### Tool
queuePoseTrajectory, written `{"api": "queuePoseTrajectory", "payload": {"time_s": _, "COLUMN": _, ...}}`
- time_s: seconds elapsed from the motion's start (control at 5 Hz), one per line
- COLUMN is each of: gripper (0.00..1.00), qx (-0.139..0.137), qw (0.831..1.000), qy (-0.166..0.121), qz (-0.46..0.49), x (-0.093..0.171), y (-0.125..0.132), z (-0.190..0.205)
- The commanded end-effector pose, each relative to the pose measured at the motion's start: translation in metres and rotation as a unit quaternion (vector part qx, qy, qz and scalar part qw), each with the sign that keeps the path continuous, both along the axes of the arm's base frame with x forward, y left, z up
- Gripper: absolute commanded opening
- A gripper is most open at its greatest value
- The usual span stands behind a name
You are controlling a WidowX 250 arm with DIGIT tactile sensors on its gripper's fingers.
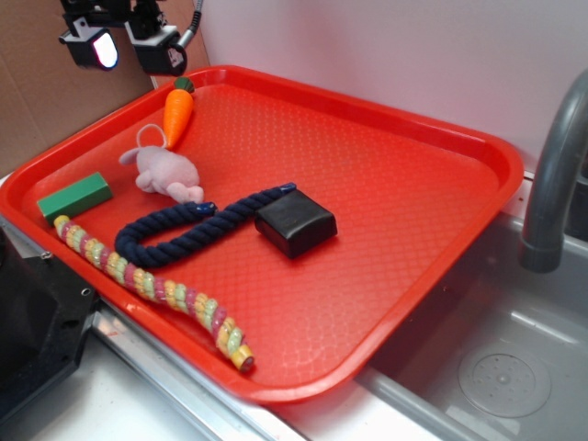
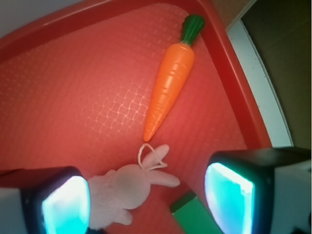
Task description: Grab the carrot.
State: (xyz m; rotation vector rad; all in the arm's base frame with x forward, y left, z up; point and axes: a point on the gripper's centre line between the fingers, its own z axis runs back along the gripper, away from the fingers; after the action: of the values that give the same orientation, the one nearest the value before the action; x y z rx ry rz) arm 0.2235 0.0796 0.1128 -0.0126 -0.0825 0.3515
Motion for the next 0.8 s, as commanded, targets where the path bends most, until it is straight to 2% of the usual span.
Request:
{"api": "queuePoseTrajectory", "payload": {"time_s": 0.0, "gripper": 1.0, "qx": 0.008, "qw": 1.0, "qy": -0.021, "qz": 0.004, "x": 0.003, "y": 0.006, "z": 0.01}}
{"api": "queuePoseTrajectory", "payload": {"time_s": 0.2, "gripper": 1.0, "qx": 0.005, "qw": 0.991, "qy": -0.042, "qz": 0.128, "x": 0.013, "y": 0.036, "z": -0.018}}
{"api": "queuePoseTrajectory", "payload": {"time_s": 0.4, "gripper": 1.0, "qx": -0.021, "qw": 0.974, "qy": -0.054, "qz": 0.218, "x": 0.017, "y": 0.052, "z": -0.049}}
{"api": "queuePoseTrajectory", "payload": {"time_s": 0.6, "gripper": 1.0, "qx": -0.046, "qw": 0.967, "qy": -0.062, "qz": 0.241, "x": 0.025, "y": 0.05, "z": -0.074}}
